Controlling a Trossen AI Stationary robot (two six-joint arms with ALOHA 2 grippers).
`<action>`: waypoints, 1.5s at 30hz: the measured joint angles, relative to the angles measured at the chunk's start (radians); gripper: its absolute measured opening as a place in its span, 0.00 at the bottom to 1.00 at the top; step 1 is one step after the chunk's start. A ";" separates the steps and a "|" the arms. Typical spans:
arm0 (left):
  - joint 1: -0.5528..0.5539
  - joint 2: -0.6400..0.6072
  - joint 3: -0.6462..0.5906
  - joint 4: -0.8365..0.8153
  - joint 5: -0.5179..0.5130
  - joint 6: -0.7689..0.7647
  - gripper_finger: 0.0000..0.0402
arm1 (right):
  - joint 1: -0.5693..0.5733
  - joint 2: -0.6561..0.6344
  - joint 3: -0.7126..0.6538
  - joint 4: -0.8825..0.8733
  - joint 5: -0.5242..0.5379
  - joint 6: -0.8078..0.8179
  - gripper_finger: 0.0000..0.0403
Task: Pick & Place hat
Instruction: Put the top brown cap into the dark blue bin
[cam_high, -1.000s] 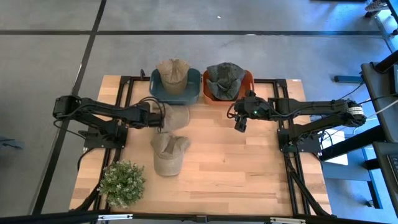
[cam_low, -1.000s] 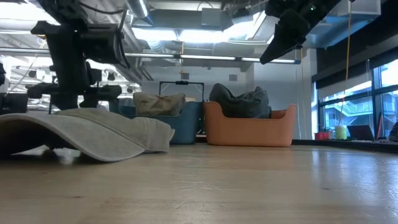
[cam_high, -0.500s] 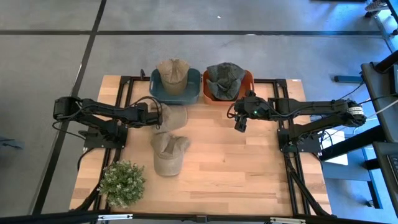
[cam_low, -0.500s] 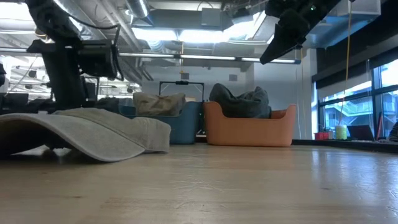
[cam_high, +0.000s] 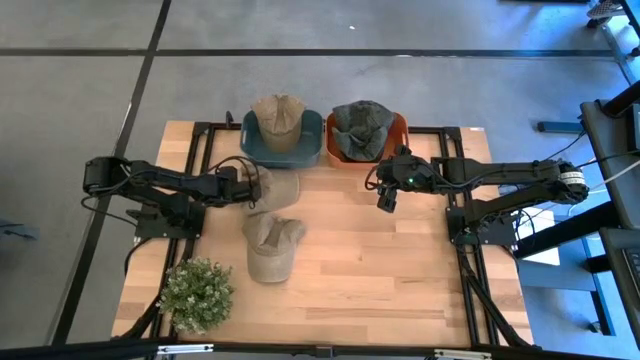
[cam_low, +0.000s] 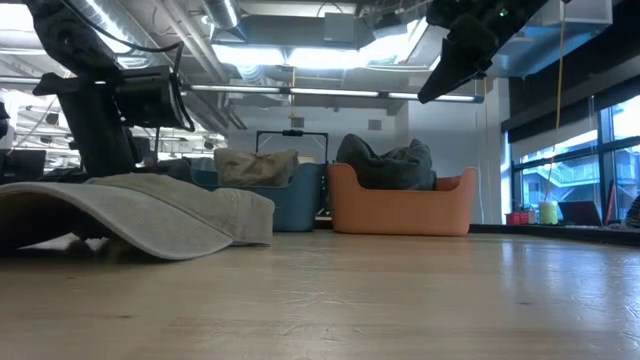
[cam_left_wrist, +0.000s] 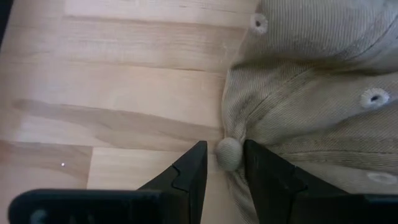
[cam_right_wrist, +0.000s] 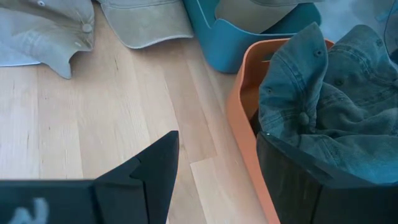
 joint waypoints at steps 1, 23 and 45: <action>0.000 0.000 0.000 0.000 0.000 0.000 0.25 | 0.000 0.000 0.000 0.000 0.000 0.000 0.54; 0.000 0.003 -0.003 0.011 -0.031 0.061 0.07 | 0.000 0.000 0.000 0.005 -0.002 0.000 0.54; 0.000 0.005 0.424 -0.174 -0.109 0.676 0.06 | 0.000 0.000 0.000 -0.008 -0.008 0.022 0.54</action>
